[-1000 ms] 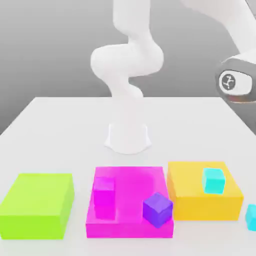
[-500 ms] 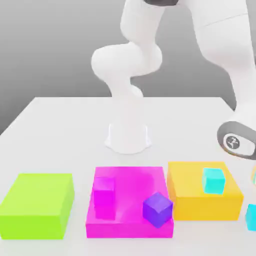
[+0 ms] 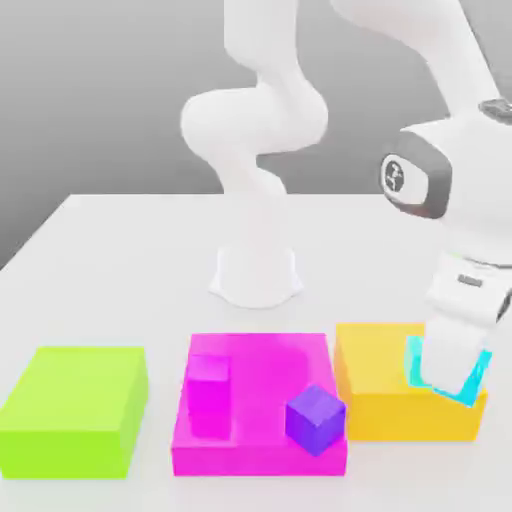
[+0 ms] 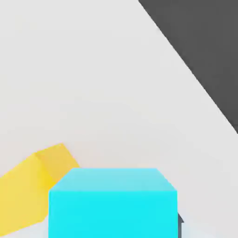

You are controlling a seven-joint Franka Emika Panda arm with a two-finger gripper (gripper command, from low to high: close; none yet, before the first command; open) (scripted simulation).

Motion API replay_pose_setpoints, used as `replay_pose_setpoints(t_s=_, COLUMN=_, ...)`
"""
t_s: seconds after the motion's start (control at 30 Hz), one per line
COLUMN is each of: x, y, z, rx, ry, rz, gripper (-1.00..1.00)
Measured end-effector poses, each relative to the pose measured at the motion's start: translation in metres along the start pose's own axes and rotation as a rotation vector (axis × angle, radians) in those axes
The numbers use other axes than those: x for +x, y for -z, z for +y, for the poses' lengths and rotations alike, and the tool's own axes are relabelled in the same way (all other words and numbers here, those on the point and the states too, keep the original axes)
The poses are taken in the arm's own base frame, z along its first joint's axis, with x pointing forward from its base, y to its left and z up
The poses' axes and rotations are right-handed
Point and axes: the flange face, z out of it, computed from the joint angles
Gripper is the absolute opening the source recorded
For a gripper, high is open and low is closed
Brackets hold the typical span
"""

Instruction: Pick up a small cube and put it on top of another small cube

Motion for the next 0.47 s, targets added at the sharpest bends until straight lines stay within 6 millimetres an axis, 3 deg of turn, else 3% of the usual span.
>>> replay_pose_setpoints(t_s=0.03, x=0.002, y=0.007, z=0.023, rx=0.001, ry=-0.082, rz=0.001, gripper=-1.00)
replay_pose_setpoints(t_s=0.17, x=-0.001, y=0.022, z=0.076, rx=-0.005, ry=-0.281, rz=0.004, gripper=-1.00)
replay_pose_setpoints(t_s=0.33, x=0.002, y=-0.032, z=0.089, rx=-0.010, ry=-0.320, rz=0.005, gripper=-1.00)
replay_pose_setpoints(t_s=0.37, x=0.001, y=-0.040, z=0.089, rx=-0.010, ry=-0.320, rz=0.006, gripper=1.00)
replay_pose_setpoints(t_s=0.47, x=0.001, y=-0.040, z=0.089, rx=-0.010, ry=-0.319, rz=0.006, gripper=1.00)
